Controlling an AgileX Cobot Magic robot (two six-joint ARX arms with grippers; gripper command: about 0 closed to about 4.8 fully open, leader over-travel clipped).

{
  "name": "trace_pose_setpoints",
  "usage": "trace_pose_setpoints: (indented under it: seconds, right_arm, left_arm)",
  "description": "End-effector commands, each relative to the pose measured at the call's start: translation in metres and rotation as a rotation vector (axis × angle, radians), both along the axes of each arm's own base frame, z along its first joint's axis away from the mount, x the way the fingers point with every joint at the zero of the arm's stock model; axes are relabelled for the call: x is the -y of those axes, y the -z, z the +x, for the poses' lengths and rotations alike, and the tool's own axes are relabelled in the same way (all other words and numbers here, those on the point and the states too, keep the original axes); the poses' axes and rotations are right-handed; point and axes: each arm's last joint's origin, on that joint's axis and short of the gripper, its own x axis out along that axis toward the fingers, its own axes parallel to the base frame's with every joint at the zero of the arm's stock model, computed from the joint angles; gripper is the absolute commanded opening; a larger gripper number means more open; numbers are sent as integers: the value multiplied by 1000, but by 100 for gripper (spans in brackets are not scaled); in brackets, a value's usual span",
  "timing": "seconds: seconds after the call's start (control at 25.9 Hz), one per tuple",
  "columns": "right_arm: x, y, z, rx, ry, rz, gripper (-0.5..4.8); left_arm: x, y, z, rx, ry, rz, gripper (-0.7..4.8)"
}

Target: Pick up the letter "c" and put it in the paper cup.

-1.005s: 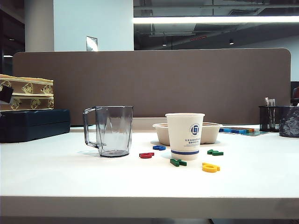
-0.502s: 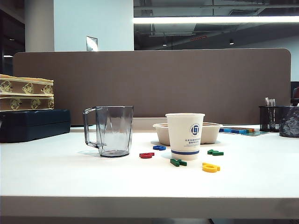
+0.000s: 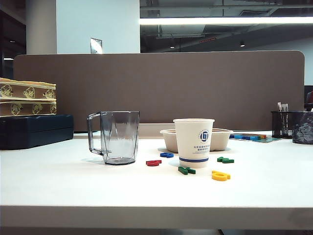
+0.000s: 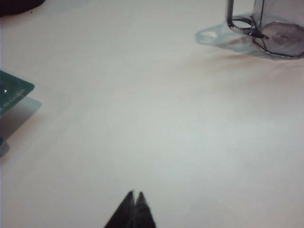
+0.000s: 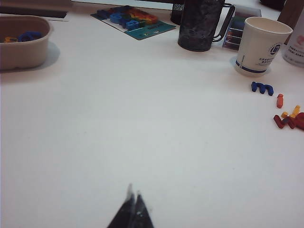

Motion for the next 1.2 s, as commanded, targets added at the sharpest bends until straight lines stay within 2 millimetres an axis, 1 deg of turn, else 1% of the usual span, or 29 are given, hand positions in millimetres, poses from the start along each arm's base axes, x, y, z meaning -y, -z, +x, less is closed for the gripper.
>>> trace_pose_setpoints:
  seconds: [0.04, 0.15, 0.27, 0.54, 0.93, 1.2]
  right_arm:
    - [0, 1, 0, 4, 2, 1, -1]
    - [0, 1, 0, 4, 2, 1, -1]
    - [0, 1, 0, 4, 2, 1, -1]
    - [0, 1, 0, 4, 2, 1, -1]
    - [0, 1, 0, 4, 2, 1, 0]
    - [0, 1, 0, 4, 2, 1, 0]
  left_arm:
    - [1, -2, 1, 13, 2, -12, -5]
    - [0, -6, 0, 46, 2, -31, -5]
    - [-2, -22, -4, 167, 2, -102, -5]
    - [-7, -43, -12, 345, 3, -204, -5]
    - [-12, -55, -20, 454, 3, -268, -5]
    - [-16, -54, -27, 453, 2, -266, -5]
